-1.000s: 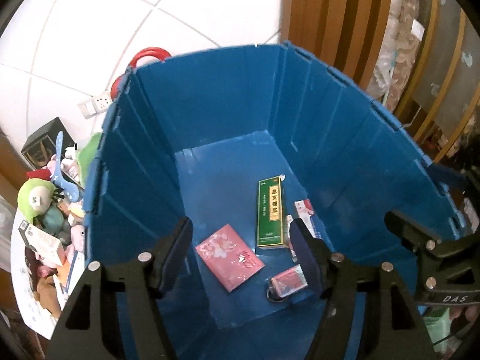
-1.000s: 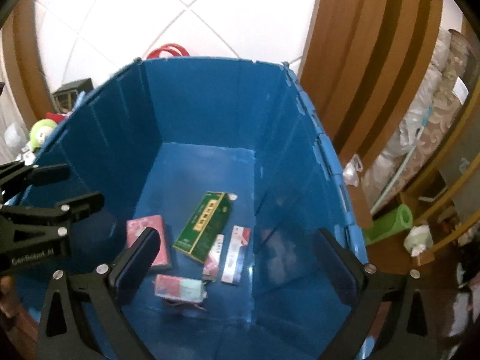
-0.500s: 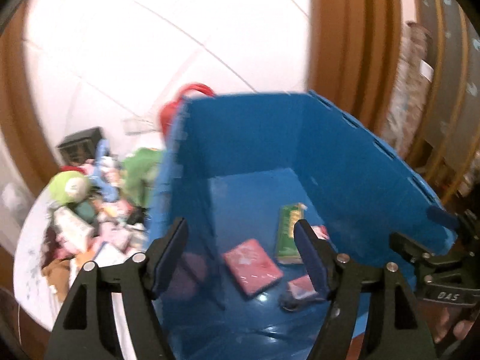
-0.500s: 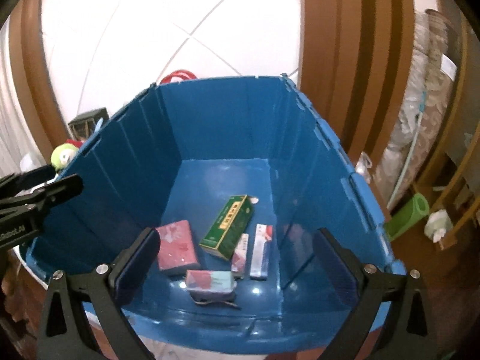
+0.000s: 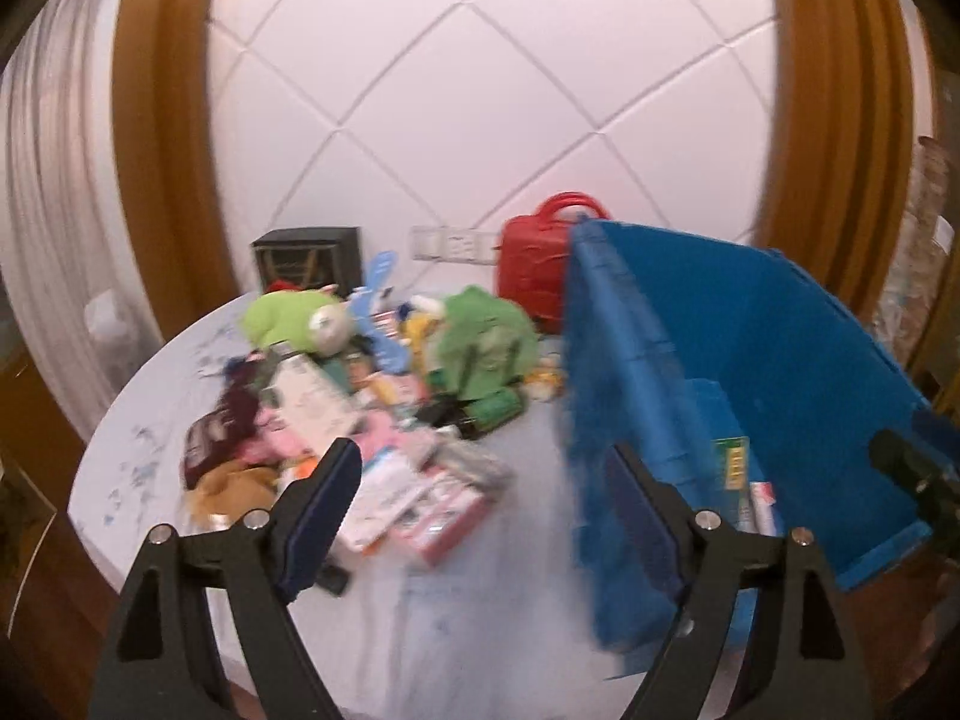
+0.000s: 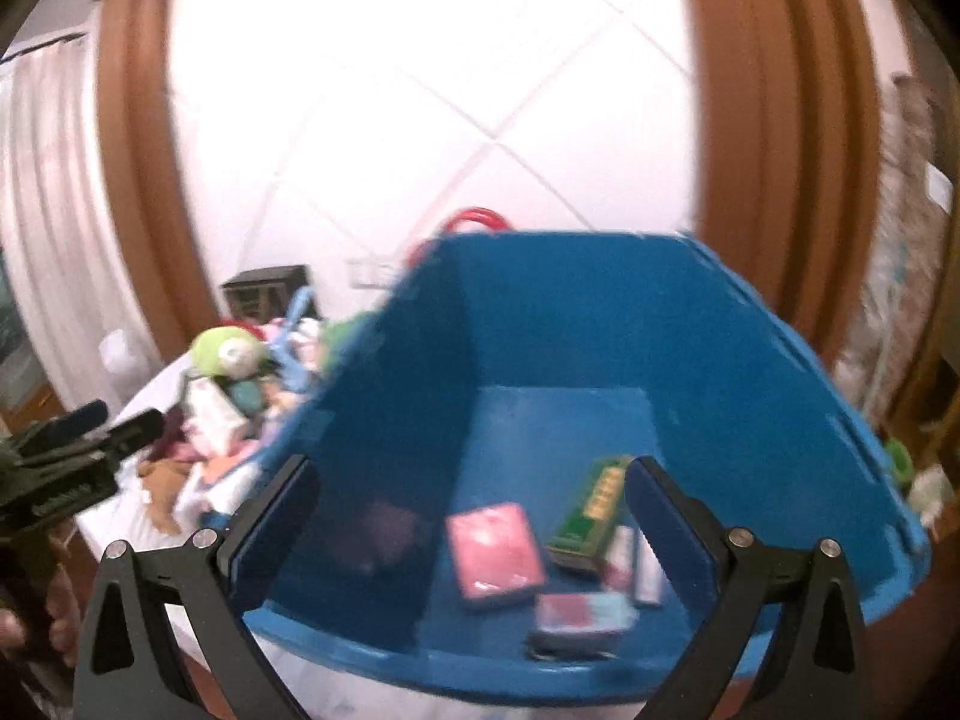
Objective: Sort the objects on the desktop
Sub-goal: 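Open both tools to release the boxes into the crate, then move both tools back from the crate toward the heap of items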
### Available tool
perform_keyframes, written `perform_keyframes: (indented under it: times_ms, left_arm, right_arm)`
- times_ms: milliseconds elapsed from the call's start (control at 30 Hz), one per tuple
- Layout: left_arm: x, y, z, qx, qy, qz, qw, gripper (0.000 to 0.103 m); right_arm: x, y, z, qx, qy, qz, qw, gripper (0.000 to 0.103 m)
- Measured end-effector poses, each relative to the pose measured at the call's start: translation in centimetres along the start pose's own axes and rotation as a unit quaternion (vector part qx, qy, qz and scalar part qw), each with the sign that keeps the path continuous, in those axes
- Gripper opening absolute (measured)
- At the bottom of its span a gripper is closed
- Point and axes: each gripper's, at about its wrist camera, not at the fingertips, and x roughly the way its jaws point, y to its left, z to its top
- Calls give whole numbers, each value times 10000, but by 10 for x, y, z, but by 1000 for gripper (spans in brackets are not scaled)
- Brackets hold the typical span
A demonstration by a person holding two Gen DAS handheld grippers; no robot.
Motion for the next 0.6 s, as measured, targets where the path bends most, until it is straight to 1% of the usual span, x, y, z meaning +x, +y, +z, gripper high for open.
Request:
perform_keyframes:
  times_ms: [100, 233, 300, 367, 467, 567, 600]
  left_arm:
    - [3, 49, -7, -58, 35, 112, 9999, 83]
    - [7, 119, -18, -101, 107, 236, 9996, 83]
    - [12, 157, -24, -123, 182, 282, 9994, 83]
    - [19, 193, -31, -134, 320, 345, 9988, 83]
    - [36, 245, -46, -140, 619, 442, 9970, 83]
    - [58, 283, -59, -240, 919, 520, 9941, 83]
    - [63, 290, -63, -273, 1000, 525, 9932, 83]
  right_arm:
    - [7, 45, 4, -199, -30, 225, 9995, 103]
    - [21, 114, 5, -380, -81, 455, 9982, 103]
    - [30, 148, 4, -393, -57, 546, 9977, 103]
    - [41, 174, 0, -390, -8, 595, 9975, 103]
    - [68, 216, -13, -325, 233, 648, 9971, 103]
    - [93, 239, -29, -250, 557, 591, 9964, 103]
    - [103, 248, -37, -225, 717, 567, 9956, 103]
